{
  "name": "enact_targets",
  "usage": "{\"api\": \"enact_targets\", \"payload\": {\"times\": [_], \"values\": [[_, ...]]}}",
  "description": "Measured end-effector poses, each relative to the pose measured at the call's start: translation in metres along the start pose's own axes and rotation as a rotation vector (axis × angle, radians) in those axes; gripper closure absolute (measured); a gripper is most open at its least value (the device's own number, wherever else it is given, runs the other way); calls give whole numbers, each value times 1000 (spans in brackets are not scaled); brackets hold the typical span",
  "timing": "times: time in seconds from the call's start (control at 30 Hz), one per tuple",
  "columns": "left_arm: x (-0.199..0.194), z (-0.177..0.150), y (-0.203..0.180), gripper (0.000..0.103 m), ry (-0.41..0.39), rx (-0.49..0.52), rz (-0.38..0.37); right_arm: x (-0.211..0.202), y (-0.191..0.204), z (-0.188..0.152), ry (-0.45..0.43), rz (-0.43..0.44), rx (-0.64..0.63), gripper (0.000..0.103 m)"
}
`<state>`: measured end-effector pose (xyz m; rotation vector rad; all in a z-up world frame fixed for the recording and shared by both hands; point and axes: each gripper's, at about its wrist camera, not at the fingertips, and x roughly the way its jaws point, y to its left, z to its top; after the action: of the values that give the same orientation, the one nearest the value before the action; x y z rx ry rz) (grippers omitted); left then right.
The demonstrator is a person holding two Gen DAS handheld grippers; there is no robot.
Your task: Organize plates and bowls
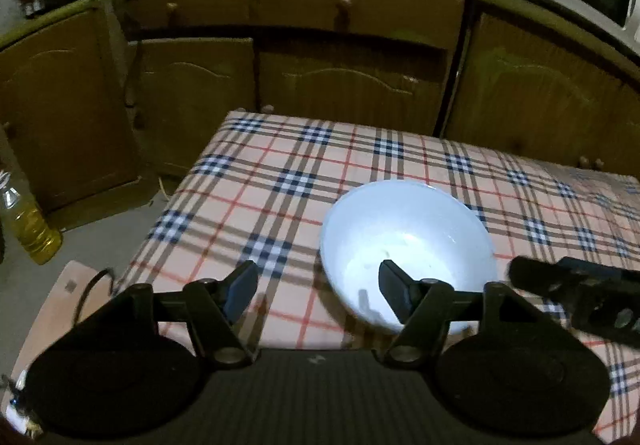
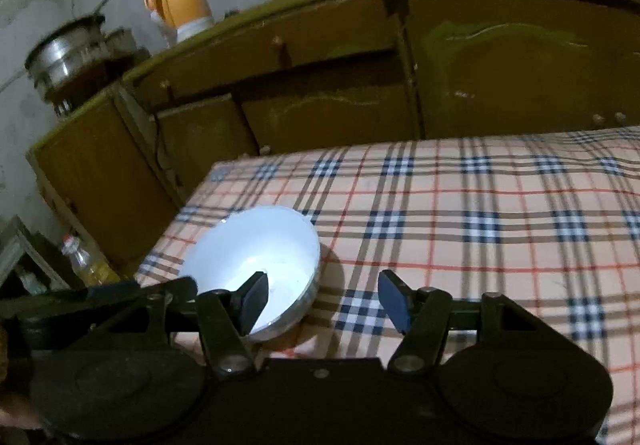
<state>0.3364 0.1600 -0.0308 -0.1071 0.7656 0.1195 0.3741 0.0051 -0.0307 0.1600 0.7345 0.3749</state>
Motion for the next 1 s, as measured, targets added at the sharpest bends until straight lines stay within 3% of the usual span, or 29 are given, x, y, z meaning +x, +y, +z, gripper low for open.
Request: {"api": "enact_targets", "payload": {"times": [0.07, 0.17, 0.2, 0.27, 0.3, 0.37, 0.63, 1.0], "values": [[12, 3, -1, 40, 17, 14, 2, 17, 3, 1, 26, 2, -4, 29], [28, 6, -2, 55, 40, 23, 4, 36, 2, 0, 55, 8, 19, 32], [33, 6, -2, 63, 47, 21, 0, 42, 2, -1, 68, 14, 25, 36], [41, 5, -2, 76, 65, 13, -17, 52, 2, -2, 87, 20, 24, 56], [44, 4, -2, 82, 73, 11, -23, 56, 2, -3, 93, 29, 27, 59], [47, 0, -1, 85, 75, 2, -48, 60, 0, -4, 98, 68, 50, 73], [27, -1, -10, 92, 56, 2, -63, 47, 0, -11, 91, 31, 53, 78], [-39, -10, -45, 90, -15, 15, -86, -38, -10, -6, -16, 5, 21, 79]]}}
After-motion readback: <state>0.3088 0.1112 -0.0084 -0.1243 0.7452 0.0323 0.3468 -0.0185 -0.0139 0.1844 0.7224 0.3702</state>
